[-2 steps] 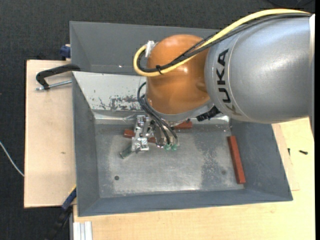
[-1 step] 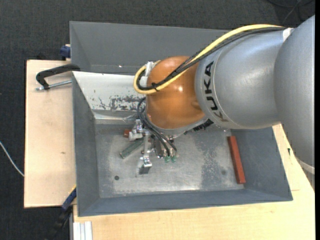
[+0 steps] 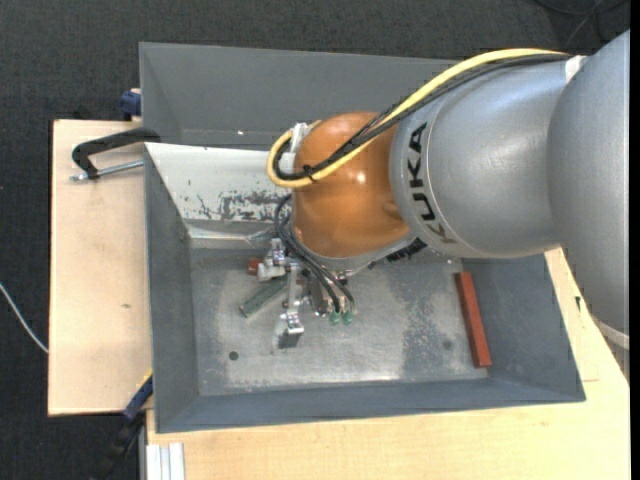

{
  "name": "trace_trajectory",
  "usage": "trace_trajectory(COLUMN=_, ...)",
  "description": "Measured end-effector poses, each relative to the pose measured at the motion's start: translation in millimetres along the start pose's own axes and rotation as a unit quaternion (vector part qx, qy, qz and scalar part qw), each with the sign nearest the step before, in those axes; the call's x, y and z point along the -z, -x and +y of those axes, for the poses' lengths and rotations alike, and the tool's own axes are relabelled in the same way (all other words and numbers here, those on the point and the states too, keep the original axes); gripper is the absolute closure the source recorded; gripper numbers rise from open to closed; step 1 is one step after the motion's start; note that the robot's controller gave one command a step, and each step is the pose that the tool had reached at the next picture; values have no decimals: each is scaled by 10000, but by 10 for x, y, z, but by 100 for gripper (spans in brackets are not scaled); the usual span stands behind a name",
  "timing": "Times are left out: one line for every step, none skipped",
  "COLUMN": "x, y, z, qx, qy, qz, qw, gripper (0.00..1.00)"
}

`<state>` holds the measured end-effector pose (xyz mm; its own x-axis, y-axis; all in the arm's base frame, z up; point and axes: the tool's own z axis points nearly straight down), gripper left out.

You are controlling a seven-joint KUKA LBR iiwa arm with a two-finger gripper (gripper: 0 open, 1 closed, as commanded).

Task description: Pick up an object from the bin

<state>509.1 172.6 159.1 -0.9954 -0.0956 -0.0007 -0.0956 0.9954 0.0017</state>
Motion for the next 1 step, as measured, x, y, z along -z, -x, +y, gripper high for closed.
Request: trace_trajectory(x=-773, y=749, z=-348, qx=843, qy=56, qz=-67, qw=9964, gripper=100)
